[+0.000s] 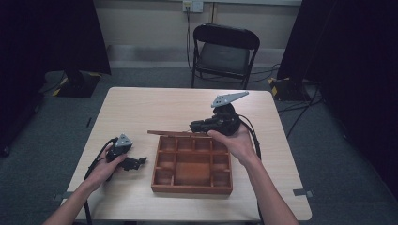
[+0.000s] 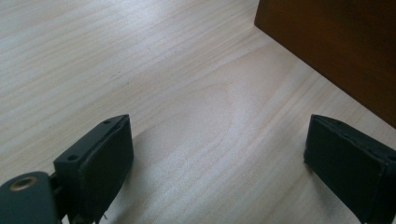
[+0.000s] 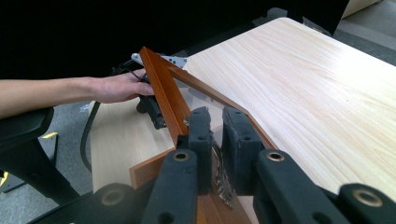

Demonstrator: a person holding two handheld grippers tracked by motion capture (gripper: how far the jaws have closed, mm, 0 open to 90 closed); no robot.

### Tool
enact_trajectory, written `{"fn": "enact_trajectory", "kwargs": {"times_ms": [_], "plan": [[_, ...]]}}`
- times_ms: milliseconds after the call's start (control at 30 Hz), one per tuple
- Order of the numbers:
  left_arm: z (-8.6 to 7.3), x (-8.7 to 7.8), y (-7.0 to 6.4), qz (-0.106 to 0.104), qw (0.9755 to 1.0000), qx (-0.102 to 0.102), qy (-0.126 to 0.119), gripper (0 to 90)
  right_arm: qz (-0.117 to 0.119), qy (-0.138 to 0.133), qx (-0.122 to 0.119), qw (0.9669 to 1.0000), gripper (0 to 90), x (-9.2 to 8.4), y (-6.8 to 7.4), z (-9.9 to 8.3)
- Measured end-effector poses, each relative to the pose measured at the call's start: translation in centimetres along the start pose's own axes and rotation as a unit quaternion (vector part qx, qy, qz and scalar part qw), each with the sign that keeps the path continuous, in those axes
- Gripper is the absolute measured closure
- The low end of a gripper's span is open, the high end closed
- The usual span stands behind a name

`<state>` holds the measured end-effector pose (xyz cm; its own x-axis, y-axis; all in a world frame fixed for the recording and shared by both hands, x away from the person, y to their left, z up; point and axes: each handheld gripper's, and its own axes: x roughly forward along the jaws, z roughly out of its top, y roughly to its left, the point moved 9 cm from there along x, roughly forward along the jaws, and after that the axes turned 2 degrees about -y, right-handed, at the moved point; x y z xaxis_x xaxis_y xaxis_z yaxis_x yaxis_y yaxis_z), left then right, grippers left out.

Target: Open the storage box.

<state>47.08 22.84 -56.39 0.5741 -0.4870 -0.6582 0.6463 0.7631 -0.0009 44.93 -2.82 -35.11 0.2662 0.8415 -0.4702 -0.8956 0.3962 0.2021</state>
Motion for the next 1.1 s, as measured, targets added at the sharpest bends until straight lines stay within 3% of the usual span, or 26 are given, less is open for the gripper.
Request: {"fn": "enact_trajectory", "kwargs": {"times_ms": [1100], "plan": [[-0.01,-0.01,0.02,0.0,1.0,0.001,0.001,7.6,-0.009,-0.005,-0.003,0.9999,79.8,-0.02,-0.15,0.06]]}}
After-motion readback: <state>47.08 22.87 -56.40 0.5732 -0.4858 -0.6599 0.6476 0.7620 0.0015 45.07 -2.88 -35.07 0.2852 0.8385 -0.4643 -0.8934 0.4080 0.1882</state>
